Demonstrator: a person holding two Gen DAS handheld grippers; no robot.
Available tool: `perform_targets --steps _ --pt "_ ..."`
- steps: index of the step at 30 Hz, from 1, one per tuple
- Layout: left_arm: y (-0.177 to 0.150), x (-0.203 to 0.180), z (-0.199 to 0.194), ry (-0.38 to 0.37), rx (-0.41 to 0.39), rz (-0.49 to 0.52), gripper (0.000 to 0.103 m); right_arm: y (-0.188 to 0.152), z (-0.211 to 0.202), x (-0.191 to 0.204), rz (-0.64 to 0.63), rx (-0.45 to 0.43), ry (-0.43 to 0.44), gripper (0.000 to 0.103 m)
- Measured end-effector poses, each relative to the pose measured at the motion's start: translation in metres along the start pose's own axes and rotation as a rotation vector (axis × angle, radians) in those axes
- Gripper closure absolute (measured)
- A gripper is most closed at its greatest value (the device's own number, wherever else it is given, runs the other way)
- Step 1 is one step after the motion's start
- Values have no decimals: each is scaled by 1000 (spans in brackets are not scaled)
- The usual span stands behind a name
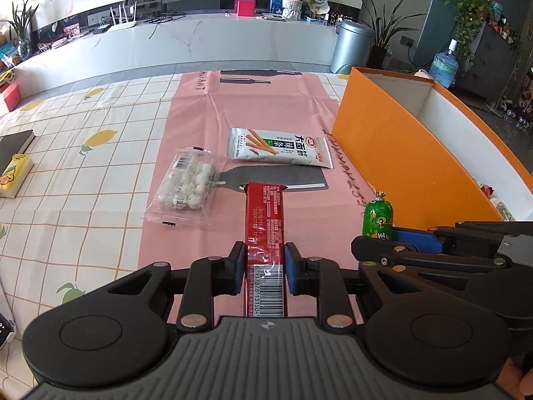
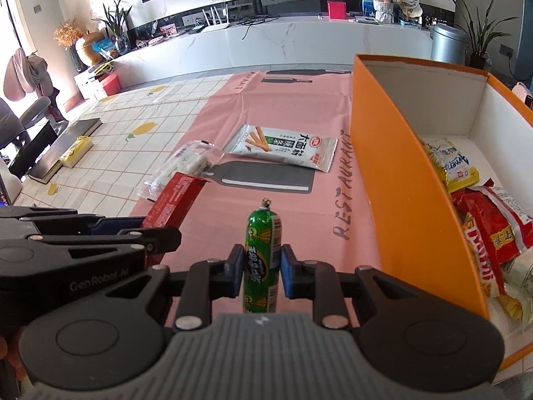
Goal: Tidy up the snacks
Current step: 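Lower both sausages into the orange box and open both tools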
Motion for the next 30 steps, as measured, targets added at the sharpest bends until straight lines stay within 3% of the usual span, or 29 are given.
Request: perform_targets --steps 7,17,24,30 --pt "17 -21 -29 -16 -58 19 76 13 -40 -7 -27 -69 7 83" --pt "54 -75 -57 -62 -146 115 76 39 -99 -35 -99 -172 -49 83" --pt "80 -119 -52 -140 -165 172 76 54 -120 -79 -78 -169 -67 83" --pt "94 -155 -29 -177 -135 251 76 63 -118 -118 -98 -136 -112 83"
Point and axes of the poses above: each gripper's, at about its wrist camera, not at the fingertips, and z roughly the way its jaws point, x to its left, y to its top, the point moved 9 cm from there along z, roughly the way its jaws point, and after that the axes turned 3 degrees about -y, right-handed, at the moved point
